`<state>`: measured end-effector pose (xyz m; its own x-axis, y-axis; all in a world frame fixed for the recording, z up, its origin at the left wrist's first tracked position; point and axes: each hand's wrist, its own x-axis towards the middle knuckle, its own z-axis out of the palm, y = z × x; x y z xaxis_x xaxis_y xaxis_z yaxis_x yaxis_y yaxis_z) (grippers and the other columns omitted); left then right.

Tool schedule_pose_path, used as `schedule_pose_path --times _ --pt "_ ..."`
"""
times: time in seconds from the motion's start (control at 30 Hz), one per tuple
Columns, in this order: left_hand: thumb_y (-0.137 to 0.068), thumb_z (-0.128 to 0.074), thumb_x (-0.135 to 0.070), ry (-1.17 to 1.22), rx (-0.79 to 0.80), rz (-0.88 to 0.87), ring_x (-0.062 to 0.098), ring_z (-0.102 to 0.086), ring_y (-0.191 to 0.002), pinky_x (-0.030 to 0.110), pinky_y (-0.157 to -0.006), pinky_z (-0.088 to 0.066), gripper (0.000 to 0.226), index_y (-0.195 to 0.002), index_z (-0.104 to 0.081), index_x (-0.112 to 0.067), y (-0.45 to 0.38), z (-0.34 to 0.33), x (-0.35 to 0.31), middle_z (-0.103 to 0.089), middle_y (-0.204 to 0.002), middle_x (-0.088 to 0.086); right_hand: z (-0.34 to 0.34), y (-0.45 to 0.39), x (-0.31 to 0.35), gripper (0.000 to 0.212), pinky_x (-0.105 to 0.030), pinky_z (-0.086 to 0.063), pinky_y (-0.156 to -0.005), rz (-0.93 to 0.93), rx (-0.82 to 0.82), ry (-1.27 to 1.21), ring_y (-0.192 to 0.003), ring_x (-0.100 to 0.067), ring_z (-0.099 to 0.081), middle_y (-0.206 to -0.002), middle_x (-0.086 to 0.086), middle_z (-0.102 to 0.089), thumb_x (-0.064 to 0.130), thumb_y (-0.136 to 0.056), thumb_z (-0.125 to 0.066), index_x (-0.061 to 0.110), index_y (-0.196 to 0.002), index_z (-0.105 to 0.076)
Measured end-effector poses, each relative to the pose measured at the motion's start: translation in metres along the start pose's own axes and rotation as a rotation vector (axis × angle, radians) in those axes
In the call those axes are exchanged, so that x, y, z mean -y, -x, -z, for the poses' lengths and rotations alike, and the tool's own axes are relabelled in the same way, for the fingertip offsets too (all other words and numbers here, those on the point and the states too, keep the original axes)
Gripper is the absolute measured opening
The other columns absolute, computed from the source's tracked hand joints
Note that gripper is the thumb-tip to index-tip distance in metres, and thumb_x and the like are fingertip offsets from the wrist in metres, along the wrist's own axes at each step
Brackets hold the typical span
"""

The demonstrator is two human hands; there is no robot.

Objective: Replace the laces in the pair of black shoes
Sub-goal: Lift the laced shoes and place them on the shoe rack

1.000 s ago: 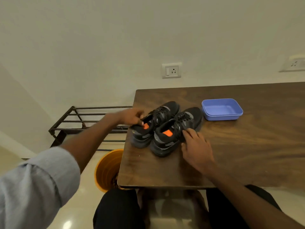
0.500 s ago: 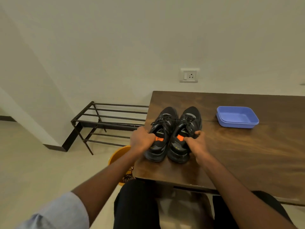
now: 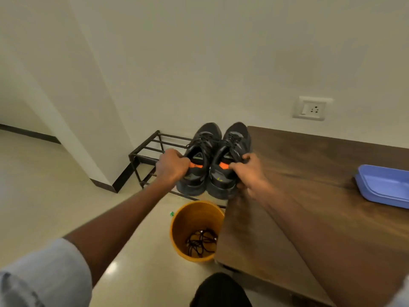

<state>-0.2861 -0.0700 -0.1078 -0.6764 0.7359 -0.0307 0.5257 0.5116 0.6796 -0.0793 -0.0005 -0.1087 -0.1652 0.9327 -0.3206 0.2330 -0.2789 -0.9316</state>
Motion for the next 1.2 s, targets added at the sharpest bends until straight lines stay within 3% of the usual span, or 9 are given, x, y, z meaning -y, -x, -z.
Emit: schedule_pose_path --times 0.1,0.23,0.33,0.7,0.8,0.9,1.0,1.1,1.2 --pt "-0.086 -0.067 -0.022 0.007 -0.036 0.043 0.021 -0.072 -0.069 0.038 -0.071 -0.063 0.015 -0.075 -0.076 -0.017 -0.057 0.008 0.011 -0.073 -0.071 0.003 -0.044 -0.047 0.015 0.039 -0.043 -0.057 -0.073 -0.055 0.042 -0.007 -0.085 -0.019 -0.059 -0.103 -0.006 -0.062 0.013 -0.089 -0.073 0.023 -0.119 -0.050" --pt "-0.085 -0.066 -0.022 0.006 -0.039 0.106 0.025 -0.073 -0.068 0.043 -0.074 -0.065 0.015 -0.075 -0.074 -0.014 -0.121 -0.015 0.039 -0.074 -0.073 0.006 -0.094 -0.112 0.001 0.030 -0.035 -0.053 -0.061 -0.088 0.006 0.043 -0.083 -0.019 -0.058 -0.102 -0.007 -0.064 0.016 -0.089 -0.073 0.018 -0.117 -0.062" --pt "-0.087 -0.067 -0.025 0.013 -0.041 0.152 0.028 -0.073 -0.069 0.045 -0.073 -0.066 0.015 -0.083 -0.070 -0.011 -0.158 -0.043 0.060 -0.073 -0.077 0.009 -0.113 -0.149 -0.013 0.030 -0.038 -0.056 -0.072 -0.115 -0.016 0.083 -0.086 -0.023 -0.060 -0.109 -0.010 -0.068 0.016 -0.089 -0.073 0.013 -0.118 -0.068" --pt "-0.087 -0.065 -0.025 0.132 0.101 0.255 0.033 -0.076 -0.061 0.054 -0.067 -0.065 0.025 -0.102 -0.068 -0.005 -0.206 -0.088 0.078 -0.076 -0.088 0.017 -0.128 -0.197 -0.035 0.039 -0.034 -0.050 -0.077 -0.102 -0.025 0.165 -0.105 -0.034 -0.063 -0.123 -0.017 -0.065 0.009 -0.093 -0.059 0.005 -0.132 -0.060" --pt "-0.097 -0.060 -0.028 0.273 0.157 0.261 0.030 -0.078 -0.079 0.050 -0.077 -0.065 0.028 -0.107 -0.069 -0.003 -0.194 -0.083 0.078 -0.077 -0.098 0.017 -0.121 -0.193 -0.036 0.038 -0.036 -0.055 -0.079 -0.096 0.025 0.161 -0.099 -0.030 -0.064 -0.114 -0.015 -0.067 0.011 -0.091 -0.058 0.008 -0.129 -0.062" --pt "-0.106 -0.052 -0.036 0.017 -0.040 0.025 0.025 -0.069 -0.103 0.047 -0.094 -0.058 0.036 -0.122 -0.063 -0.006 -0.164 -0.078 0.069 -0.069 -0.116 0.009 -0.105 -0.172 -0.026 0.030 -0.029 -0.047 -0.064 0.033 -0.039 0.230 -0.090 -0.023 -0.062 -0.111 -0.008 -0.066 0.014 -0.095 -0.056 0.011 -0.124 -0.063" --pt "-0.108 -0.047 -0.032 -0.064 -0.213 -0.321 0.016 -0.062 -0.111 0.036 -0.098 -0.054 0.029 -0.127 -0.061 -0.017 -0.116 -0.083 0.037 -0.064 -0.122 0.000 -0.077 -0.135 -0.012 0.033 -0.034 -0.055 -0.079 0.265 -0.086 0.227 -0.101 -0.019 -0.064 -0.119 0.001 -0.065 0.014 -0.099 -0.057 0.015 -0.131 -0.062" --pt "-0.108 -0.045 -0.034 0.009 -0.168 -0.542 0.011 -0.061 -0.104 0.034 -0.090 -0.055 0.025 -0.119 -0.064 -0.022 -0.054 -0.100 -0.016 -0.065 -0.113 -0.004 -0.032 -0.095 -0.007 0.033 -0.029 -0.054 -0.092 0.387 -0.139 0.182 -0.107 -0.011 -0.064 -0.126 0.003 -0.068 0.010 -0.099 -0.058 0.018 -0.129 -0.067" --pt "-0.106 -0.048 -0.030 0.052 -0.041 -0.647 0.014 -0.059 -0.103 0.034 -0.086 -0.051 0.022 -0.114 -0.066 -0.021 0.009 -0.131 -0.066 -0.065 -0.113 -0.001 0.029 -0.060 -0.014 0.027 -0.028 -0.053 -0.098 0.410 -0.245 0.133 -0.103 -0.009 -0.066 -0.110 0.005 -0.073 0.005 -0.096 -0.060 0.018 -0.115 -0.074"
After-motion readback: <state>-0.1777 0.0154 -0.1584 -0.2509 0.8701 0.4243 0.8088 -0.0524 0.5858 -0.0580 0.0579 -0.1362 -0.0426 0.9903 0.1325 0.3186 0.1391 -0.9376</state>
